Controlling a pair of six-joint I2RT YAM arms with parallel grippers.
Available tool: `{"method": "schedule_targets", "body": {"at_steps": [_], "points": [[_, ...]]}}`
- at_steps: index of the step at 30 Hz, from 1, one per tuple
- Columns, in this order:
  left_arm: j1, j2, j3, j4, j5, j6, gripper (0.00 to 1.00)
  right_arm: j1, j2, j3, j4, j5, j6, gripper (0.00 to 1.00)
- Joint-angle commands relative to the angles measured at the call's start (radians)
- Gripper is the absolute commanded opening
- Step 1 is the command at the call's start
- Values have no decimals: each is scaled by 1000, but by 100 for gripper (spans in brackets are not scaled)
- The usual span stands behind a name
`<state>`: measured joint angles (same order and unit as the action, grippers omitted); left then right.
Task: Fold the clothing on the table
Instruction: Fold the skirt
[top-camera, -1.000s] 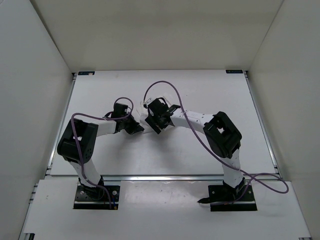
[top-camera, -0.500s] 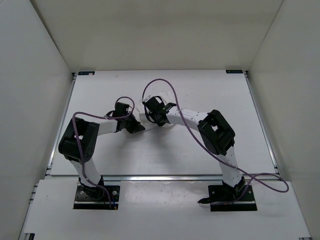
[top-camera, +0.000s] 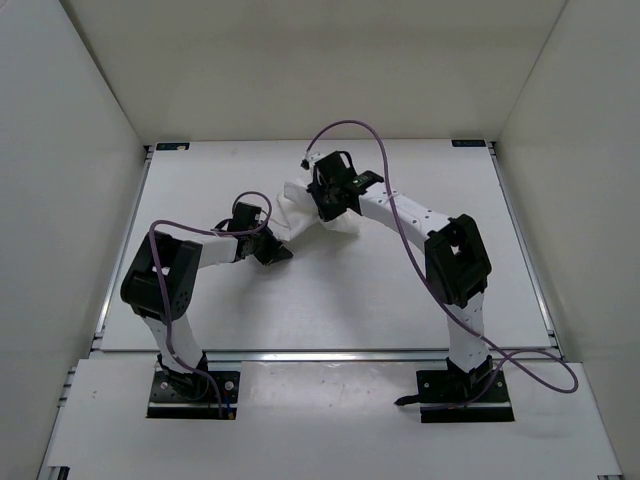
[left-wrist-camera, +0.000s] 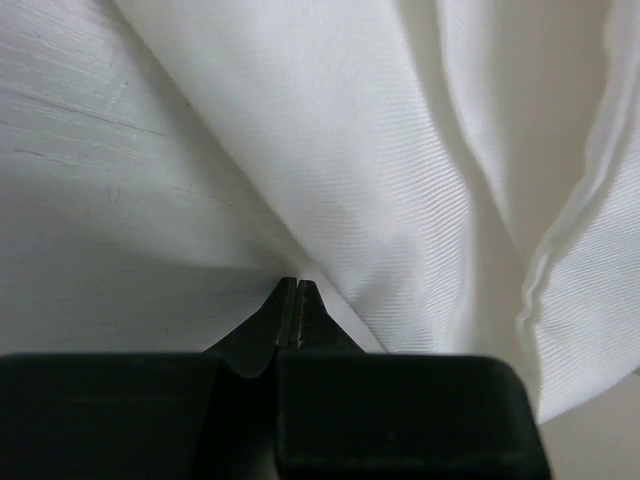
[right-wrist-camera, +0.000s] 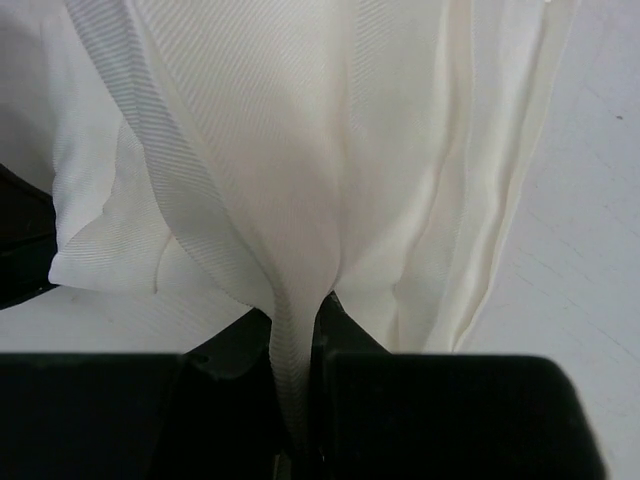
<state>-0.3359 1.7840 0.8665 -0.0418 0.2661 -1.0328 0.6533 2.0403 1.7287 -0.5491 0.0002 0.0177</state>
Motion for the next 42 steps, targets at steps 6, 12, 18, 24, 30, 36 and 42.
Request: {"method": "schedule_targets", "body": {"at_steps": [6,12,18,24,30,36,42], "points": [[35,-55,32,-12,7,6,0,23,-11,0,-41,-72,-7,0],[97,-201,69,-174,4,108,0,32,0,-52,-37,-66,-9,1],[71,-210,72,-81,42,102,0,28,1,-99,-25,-109,-9,6],[-11,-103,33,86,48,39,0,8,-23,-135,24,-146,28,4],[-6,-54,-32,183,27,-19,0,-4,10,-94,18,-197,64,2],[-48,43,25,134,-34,-16,0,2,18,-81,11,-207,60,11],[-32,58,40,83,-50,7,0,-12,37,-64,-2,-220,62,18]]}}
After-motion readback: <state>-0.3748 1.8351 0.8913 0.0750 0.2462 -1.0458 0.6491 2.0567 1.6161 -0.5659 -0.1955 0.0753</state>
